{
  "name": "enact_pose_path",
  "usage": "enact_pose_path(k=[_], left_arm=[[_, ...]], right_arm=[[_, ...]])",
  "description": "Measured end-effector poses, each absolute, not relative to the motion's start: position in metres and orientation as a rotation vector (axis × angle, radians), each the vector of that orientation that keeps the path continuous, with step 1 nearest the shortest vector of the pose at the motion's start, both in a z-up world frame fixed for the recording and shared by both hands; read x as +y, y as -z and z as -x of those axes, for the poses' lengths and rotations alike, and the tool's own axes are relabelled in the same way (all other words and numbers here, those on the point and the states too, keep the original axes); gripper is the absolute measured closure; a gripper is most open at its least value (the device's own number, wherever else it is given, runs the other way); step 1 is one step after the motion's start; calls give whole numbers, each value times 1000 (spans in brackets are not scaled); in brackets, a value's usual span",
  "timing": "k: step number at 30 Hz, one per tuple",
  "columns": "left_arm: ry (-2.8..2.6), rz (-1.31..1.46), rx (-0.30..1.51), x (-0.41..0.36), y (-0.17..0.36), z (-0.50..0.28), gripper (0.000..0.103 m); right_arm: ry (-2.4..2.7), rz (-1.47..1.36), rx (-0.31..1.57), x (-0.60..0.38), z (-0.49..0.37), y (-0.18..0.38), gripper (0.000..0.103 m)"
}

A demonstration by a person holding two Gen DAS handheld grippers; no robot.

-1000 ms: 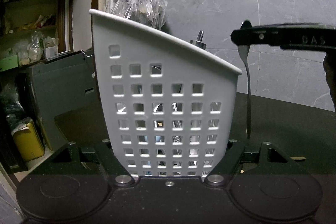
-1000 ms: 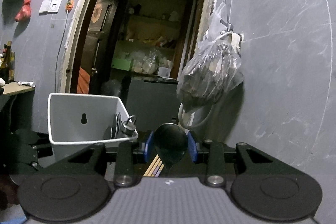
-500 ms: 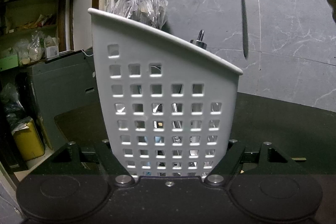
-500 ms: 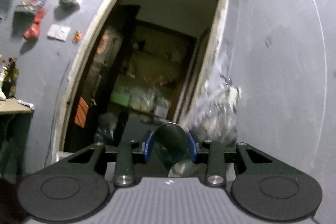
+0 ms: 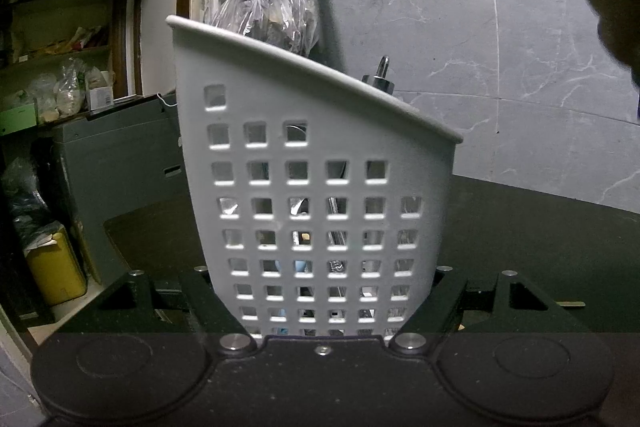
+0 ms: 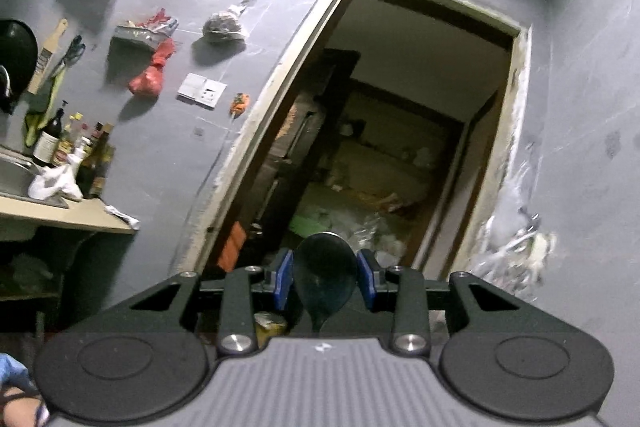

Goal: Organize utensils
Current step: 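Open the right gripper to release the spoon into the caddy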

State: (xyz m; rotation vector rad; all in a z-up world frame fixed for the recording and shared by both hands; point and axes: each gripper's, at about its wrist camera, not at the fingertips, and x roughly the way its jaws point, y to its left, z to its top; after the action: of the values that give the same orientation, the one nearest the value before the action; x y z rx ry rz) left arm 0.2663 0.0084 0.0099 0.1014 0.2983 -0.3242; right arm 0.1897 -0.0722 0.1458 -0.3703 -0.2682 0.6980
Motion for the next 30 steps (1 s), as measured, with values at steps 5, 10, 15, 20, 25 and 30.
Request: enact_pose_path(k=[5,10,15,20,25,30], left_arm=[[324,-102,298,8,-10,-266,26],[325,-100,301,8,-10,-267,26],[323,-100,302,8,-10,-267,26],[323,-100,303,7,-10,-267,26],[324,-99,305,7,-10,-267,26],[324,-98,305,8,-11,-267,26]], right_arm=[[-737,302,-190,-70,-205,-134,64],[-752,263,-111,-75,-217,-120,64],[-761,248,-43,-78,-223,-107,64],[-765,235,1,-82,-225,-97,64],[-775,235,35,-84,-227,-90,60],[-759,187,20,-96,-223,-91,36]])
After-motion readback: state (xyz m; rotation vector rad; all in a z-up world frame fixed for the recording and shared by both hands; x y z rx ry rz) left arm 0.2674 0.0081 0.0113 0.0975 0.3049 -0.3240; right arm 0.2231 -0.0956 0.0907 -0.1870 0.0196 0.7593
